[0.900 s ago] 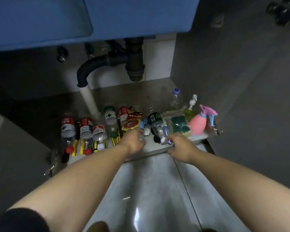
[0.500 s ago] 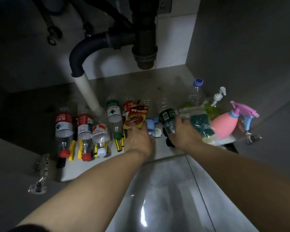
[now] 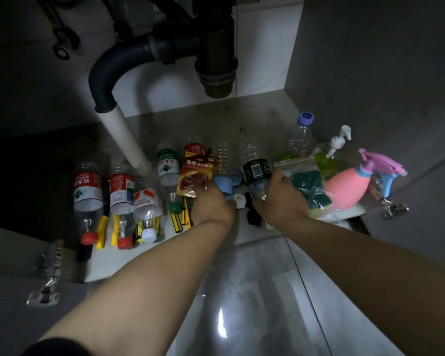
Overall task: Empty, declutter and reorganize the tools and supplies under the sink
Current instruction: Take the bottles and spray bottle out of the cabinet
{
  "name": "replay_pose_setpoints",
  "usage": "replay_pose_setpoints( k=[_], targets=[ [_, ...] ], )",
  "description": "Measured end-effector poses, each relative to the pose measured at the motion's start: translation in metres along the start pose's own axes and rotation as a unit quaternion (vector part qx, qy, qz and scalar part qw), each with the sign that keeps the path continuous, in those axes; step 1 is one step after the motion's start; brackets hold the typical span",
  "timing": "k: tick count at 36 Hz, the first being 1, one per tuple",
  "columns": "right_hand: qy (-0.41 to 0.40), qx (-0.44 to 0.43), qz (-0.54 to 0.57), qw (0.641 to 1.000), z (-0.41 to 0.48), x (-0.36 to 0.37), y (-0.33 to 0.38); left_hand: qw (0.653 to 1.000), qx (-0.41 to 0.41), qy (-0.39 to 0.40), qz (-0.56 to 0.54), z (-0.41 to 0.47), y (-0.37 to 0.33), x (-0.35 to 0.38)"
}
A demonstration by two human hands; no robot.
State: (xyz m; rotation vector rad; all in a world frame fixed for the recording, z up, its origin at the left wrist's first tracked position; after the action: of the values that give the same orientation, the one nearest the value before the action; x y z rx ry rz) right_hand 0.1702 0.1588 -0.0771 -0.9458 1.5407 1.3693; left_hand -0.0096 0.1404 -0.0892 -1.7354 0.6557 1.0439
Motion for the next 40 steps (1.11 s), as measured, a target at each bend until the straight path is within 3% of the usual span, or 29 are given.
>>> replay_pose_setpoints(
  k=[9,12,18,23,29,32,40],
  targets=[
    [0.052,-0.043,0.123,0.99,-0.027,-0.051,-0.02,0.986,-0.092,0.029,-0.133,-0.015,0.003,-0.012],
    [0.07,-0.065,0.127,0.987,-0.043,-0.072,-0.03,0.967,-0.113,0.039,-0.223,-0.037,-0.002,-0.019],
    [0.109,-0.082,0.109,0.985,-0.095,-0.095,-0.075,0.925,-0.077,0.077,-0.364,-0.109,-0.024,-0.019],
    [0.19,-0.024,0.093,0.977,-0.154,-0.098,-0.133,0.888,-0.093,0.167,-0.417,-0.192,-0.031,0.01],
    [0.228,0.06,0.085,0.968,-0.197,-0.089,-0.205,0.874,-0.108,0.259,-0.396,-0.266,-0.025,0.067],
    [0.21,0.056,0.021,0.976,-0.204,-0.078,-0.229,0.875,-0.113,0.285,-0.375,-0.28,-0.019,0.096],
    [0.159,0.094,-0.01,0.983,-0.195,-0.018,-0.263,0.889,-0.082,0.326,-0.31,-0.264,-0.018,0.166]
  ],
)
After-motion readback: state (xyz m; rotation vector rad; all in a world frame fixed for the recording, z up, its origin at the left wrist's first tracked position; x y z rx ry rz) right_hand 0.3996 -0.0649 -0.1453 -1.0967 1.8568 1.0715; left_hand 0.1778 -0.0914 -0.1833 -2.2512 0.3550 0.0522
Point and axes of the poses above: each hand's wrist, its own z-axis towards the middle knuckle, its own x-axis out of the palm, y = z × x, the point moved 7 cm from there along z, towards the middle knuckle, and after that the axes turned 7 degrees about -y, right-handed, at the moved point
